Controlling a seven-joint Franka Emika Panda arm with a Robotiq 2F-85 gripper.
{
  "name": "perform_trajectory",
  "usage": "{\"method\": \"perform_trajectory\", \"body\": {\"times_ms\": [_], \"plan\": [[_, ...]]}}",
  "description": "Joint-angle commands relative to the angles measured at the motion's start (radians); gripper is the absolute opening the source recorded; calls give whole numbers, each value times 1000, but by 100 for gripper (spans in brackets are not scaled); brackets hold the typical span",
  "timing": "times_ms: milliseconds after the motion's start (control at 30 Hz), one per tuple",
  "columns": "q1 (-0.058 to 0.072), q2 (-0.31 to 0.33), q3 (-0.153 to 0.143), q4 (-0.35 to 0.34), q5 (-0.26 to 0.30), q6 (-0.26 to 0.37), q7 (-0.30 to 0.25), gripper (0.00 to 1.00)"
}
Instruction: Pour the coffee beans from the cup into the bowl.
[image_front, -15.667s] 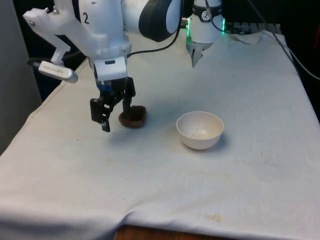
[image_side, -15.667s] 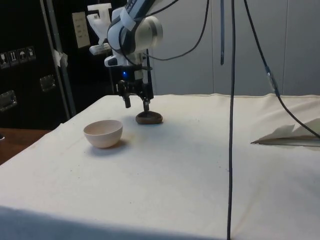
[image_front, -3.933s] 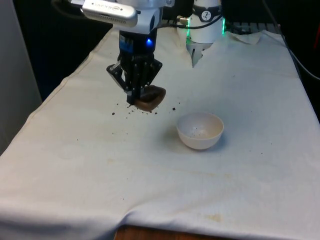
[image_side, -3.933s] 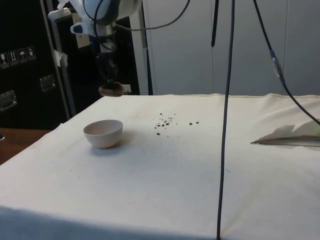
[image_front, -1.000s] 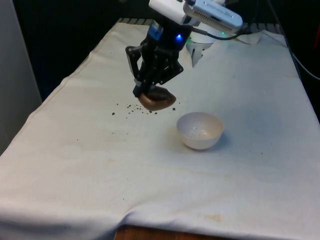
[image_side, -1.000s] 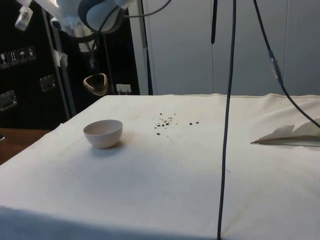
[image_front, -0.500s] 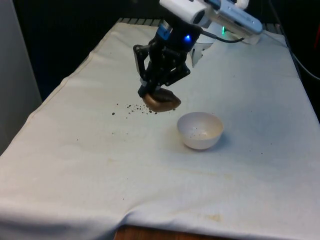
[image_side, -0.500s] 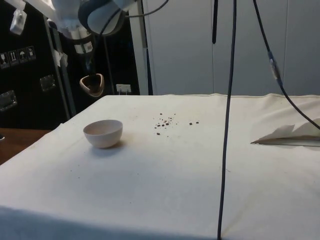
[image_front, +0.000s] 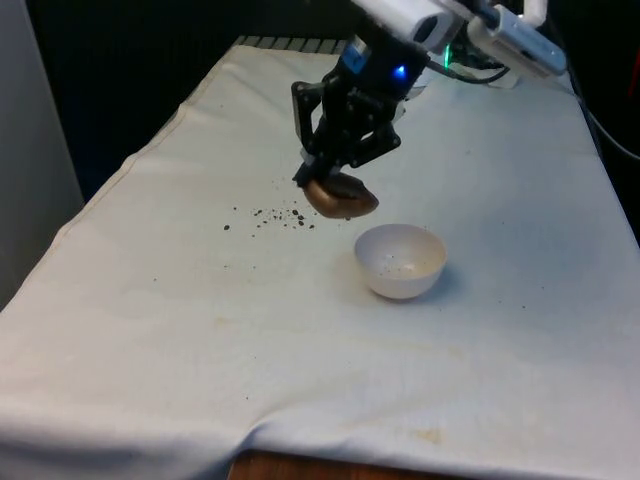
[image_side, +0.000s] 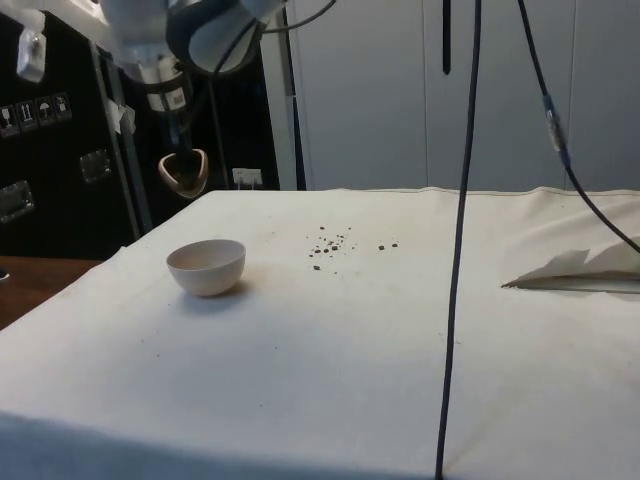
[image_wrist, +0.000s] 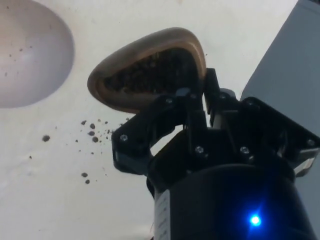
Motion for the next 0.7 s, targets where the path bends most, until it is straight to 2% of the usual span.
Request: {"method": "perform_trajectory", "body": {"times_ms": [0, 67, 100, 200, 333, 367, 400, 467, 600, 633, 667], "plan": [[6, -13, -3, -17, -13, 10, 18, 0], [0, -13, 8, -20, -19, 0, 29, 0], [6, -26, 5, -37, -31, 10, 47, 0], [7, -38, 13, -56, -47, 9, 76, 0], [6, -59, 27, -88, -76, 7, 125, 0], [0, -51, 34, -80, -71, 0, 119, 0], [5, -63, 30, -94, -81, 7, 134, 0], [6, -71, 34, -107, -92, 5, 152, 0], [6, -89, 43, -135, -116, 2, 197, 0], [0, -79, 47, -123, -107, 0, 184, 0], [6, -93, 45, -140, -120, 1, 207, 0]]}}
